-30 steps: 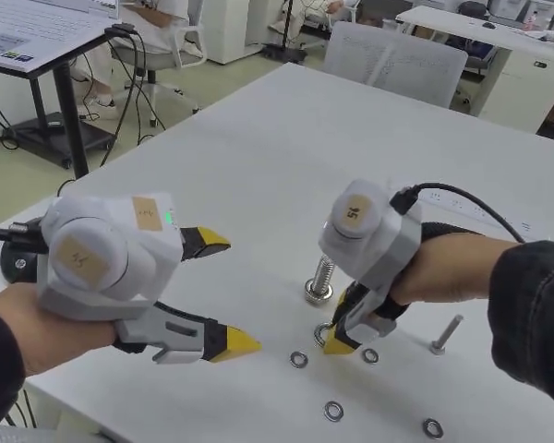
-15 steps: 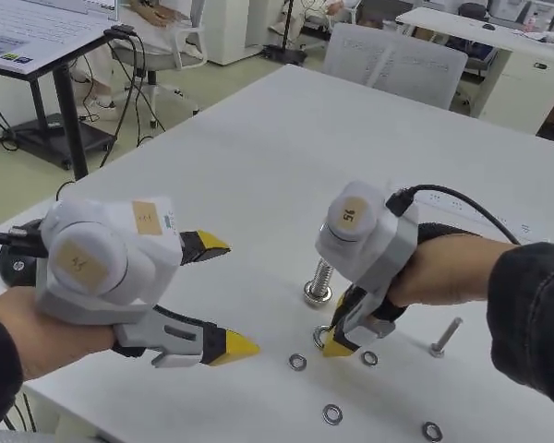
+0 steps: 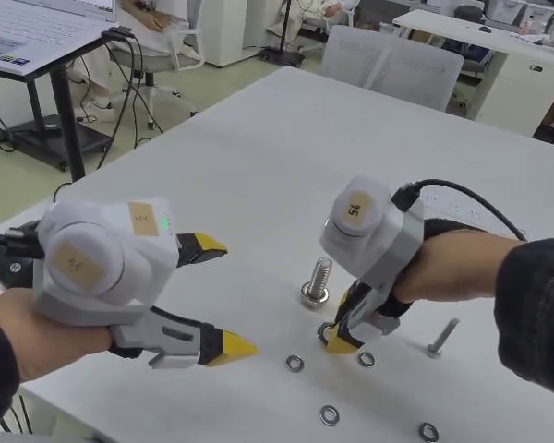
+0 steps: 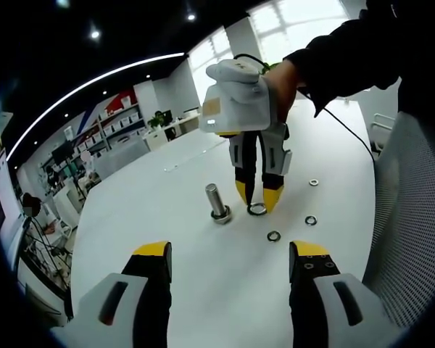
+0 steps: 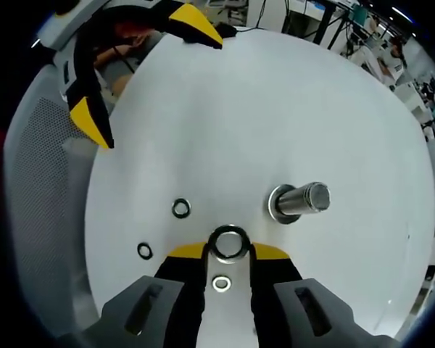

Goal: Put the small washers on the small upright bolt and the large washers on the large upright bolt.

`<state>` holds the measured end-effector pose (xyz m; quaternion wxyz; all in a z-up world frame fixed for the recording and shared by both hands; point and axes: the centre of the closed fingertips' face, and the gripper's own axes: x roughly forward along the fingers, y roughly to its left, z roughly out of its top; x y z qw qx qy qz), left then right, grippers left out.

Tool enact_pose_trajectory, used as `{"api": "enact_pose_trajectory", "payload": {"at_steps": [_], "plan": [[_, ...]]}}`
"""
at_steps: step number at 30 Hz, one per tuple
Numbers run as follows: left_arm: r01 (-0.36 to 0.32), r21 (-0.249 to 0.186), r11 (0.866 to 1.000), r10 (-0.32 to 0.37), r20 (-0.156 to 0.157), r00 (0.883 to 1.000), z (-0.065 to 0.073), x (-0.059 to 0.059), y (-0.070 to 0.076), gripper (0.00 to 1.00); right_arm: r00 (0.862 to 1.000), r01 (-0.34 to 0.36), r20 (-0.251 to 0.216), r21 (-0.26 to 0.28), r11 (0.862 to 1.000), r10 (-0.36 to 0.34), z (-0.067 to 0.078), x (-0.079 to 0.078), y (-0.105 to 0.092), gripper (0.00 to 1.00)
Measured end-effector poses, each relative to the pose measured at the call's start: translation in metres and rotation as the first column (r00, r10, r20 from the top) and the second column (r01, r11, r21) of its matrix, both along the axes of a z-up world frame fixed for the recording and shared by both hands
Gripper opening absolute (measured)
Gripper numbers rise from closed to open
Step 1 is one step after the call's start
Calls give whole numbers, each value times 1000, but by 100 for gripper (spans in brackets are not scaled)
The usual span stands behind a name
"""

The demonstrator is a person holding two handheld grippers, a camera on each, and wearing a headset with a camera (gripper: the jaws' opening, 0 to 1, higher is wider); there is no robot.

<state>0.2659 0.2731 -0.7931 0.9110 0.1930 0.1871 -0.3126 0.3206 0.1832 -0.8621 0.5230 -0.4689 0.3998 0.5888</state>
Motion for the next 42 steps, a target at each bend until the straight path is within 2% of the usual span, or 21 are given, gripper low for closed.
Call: {"api": "enact_pose_trajectory", "payload": {"at_steps": [6, 22, 31, 42], "plan": [[1, -2, 1000, -1, 4, 1000, 2, 0, 1, 65, 1000, 3, 18, -4, 1000, -3, 11, 4, -5, 23], [8, -11, 1000, -8, 12, 1000, 2, 3, 2, 64, 997, -4, 78, -6, 1000, 4, 53, 15, -10, 23], [11, -18, 1000, -10, 15, 1000, 2, 3, 0, 64, 993, -21, 113, -2, 1000, 21, 73, 21, -4, 23], [5, -28, 1000, -5, 13, 1000, 1, 3, 1, 64, 989, -55, 136, 5, 998, 53, 83, 28, 15, 23]]}}
